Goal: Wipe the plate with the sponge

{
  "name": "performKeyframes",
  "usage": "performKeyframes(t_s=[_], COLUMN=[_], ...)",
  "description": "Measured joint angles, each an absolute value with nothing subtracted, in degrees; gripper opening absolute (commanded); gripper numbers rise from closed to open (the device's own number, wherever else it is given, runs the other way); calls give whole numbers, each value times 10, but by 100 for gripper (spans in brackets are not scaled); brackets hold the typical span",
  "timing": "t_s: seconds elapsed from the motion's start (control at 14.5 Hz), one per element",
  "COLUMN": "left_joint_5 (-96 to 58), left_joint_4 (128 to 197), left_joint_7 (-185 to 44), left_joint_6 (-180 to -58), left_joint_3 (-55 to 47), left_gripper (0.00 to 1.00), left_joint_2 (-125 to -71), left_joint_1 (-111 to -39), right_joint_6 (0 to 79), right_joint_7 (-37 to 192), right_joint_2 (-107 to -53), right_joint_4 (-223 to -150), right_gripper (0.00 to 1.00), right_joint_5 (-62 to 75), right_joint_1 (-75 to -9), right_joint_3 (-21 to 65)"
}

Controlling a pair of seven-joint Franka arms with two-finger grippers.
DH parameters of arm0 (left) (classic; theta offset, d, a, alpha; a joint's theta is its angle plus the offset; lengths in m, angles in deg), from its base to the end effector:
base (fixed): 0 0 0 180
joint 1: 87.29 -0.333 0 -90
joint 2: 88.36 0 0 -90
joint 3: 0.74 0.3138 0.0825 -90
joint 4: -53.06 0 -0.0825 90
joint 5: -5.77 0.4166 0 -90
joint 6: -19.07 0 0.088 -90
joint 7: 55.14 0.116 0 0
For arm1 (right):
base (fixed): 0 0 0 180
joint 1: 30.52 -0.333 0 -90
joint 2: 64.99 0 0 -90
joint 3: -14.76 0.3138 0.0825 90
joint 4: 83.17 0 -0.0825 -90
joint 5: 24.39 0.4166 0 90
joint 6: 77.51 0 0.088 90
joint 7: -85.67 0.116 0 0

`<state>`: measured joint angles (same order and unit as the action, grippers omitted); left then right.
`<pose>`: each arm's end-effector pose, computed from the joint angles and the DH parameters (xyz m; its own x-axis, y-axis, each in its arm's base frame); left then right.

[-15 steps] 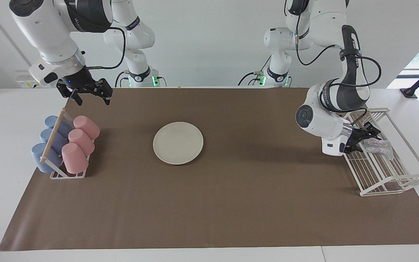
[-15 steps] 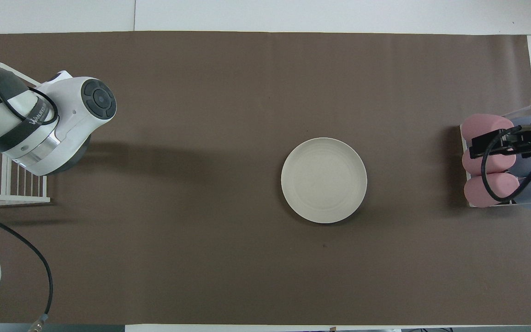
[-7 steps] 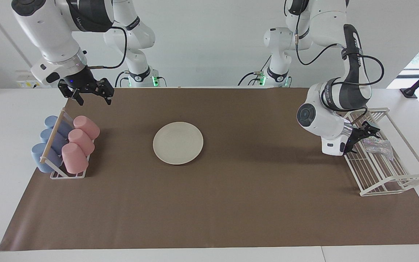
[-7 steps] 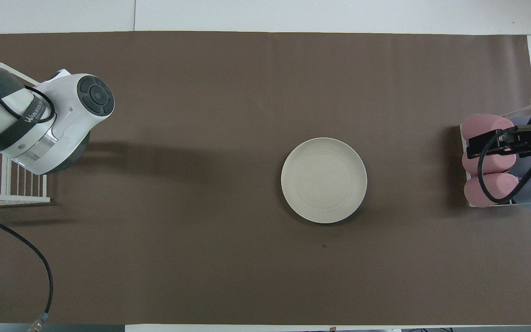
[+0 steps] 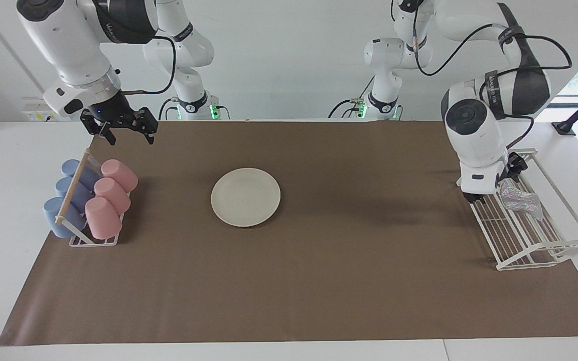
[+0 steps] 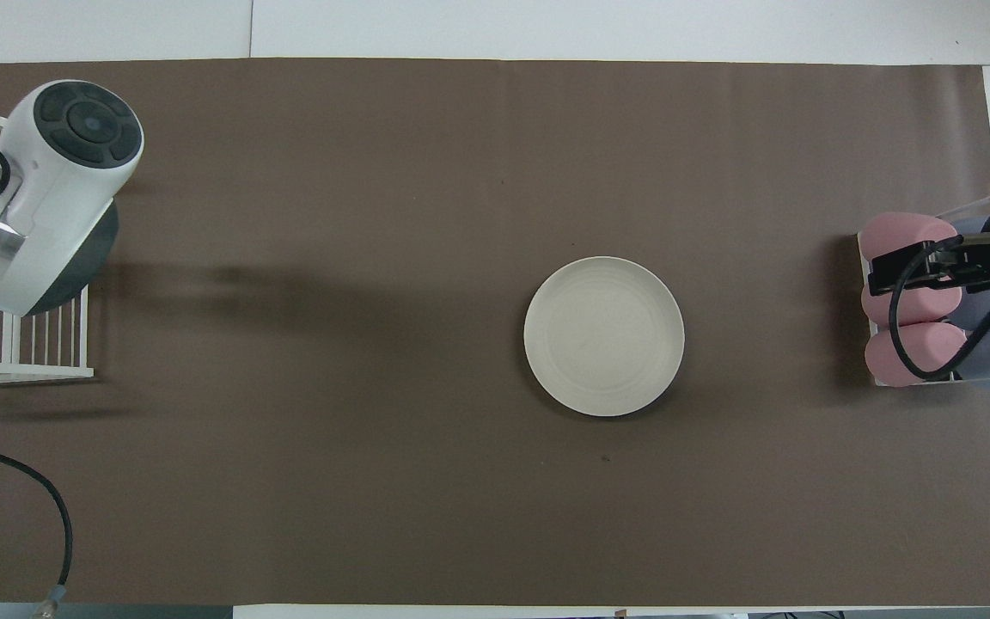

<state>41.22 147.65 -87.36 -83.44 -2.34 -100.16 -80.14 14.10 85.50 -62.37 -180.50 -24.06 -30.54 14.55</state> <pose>0.6536 -0.0441 0.4797 0.9610 0.1857 0.2050 0.2680 -0.8091 -0.5230 0.5716 -0.0013 0.5777 0.9985 -0.0005 -0.0541 -0.0008 -1.0000 -0.0061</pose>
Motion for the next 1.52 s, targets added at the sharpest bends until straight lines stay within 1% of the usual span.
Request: performKeyframes(t_s=[0.21,0.41,0.62,0.76,1.1,1.52], left_joint_5=[300,185,117,88,53,51], left_joint_4=[1469,1467,1467,1468,1481,1485], left_joint_7=[-844,-779,-744,-730,-679,-675], left_joint_6=[-831,-787,-724,-696,-684,-675], left_joint_3=[-22,-21,-22,-24,-25,-29], left_gripper=[100,100,100,100,100,100], left_joint_2=[-967,-913,-863,-844,-837,-850], left_joint_1=[-815,-843,-850,-850,-849,-846], right_joint_6=[141,141,141,141,141,141], right_joint_7=[855,855,855,855,855,855], right_joint_2=[-624,-624,-624,-624,-624,-624], right_joint_4=[-1805,-1805,-1805,-1805,-1805,-1805], right_gripper=[100,100,100,100,100,100], right_joint_5=[-241,-241,-241,-241,-241,-241], right_joint_1=[-305,-306,-307,-307,-307,-307], right_joint_3=[145,145,145,145,146,146])
